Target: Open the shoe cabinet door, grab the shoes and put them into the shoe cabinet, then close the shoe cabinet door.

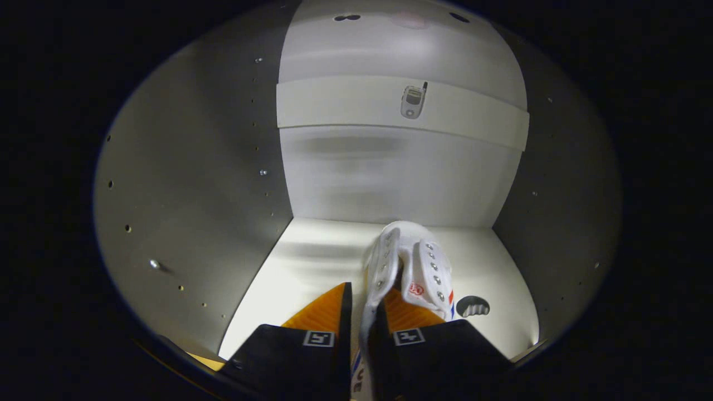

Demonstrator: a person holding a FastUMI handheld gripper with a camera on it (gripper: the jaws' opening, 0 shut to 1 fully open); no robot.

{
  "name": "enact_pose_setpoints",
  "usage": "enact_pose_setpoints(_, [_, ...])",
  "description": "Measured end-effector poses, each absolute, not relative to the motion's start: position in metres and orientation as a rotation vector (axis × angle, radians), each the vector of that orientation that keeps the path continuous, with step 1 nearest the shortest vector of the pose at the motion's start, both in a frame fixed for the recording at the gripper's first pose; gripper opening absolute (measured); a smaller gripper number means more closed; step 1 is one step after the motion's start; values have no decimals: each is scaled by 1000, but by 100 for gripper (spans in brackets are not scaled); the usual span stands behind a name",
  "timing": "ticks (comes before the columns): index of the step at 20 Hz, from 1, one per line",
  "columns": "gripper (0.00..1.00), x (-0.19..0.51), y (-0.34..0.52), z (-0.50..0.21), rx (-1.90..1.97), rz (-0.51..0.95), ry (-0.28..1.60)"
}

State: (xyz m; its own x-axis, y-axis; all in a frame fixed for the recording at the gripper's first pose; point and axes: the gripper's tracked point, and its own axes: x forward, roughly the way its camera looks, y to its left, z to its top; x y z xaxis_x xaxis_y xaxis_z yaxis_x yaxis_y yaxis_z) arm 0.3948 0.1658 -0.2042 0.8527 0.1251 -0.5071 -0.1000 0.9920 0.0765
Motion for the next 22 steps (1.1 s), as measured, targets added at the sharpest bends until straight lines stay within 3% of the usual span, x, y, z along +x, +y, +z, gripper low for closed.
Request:
enact_pose_setpoints(2, [43, 383, 173, -201, 75, 148, 545])
enact_pose_setpoints(5, [88, 361, 179, -192, 63, 186, 532])
enact_pose_setpoints(7, [98, 347, 172, -181, 58, 173, 499])
enact_pose_setpoints(14, [99, 279, 140, -118, 81, 106, 319])
enact_pose_setpoints(22, [97, 141, 123, -19, 118, 150, 112])
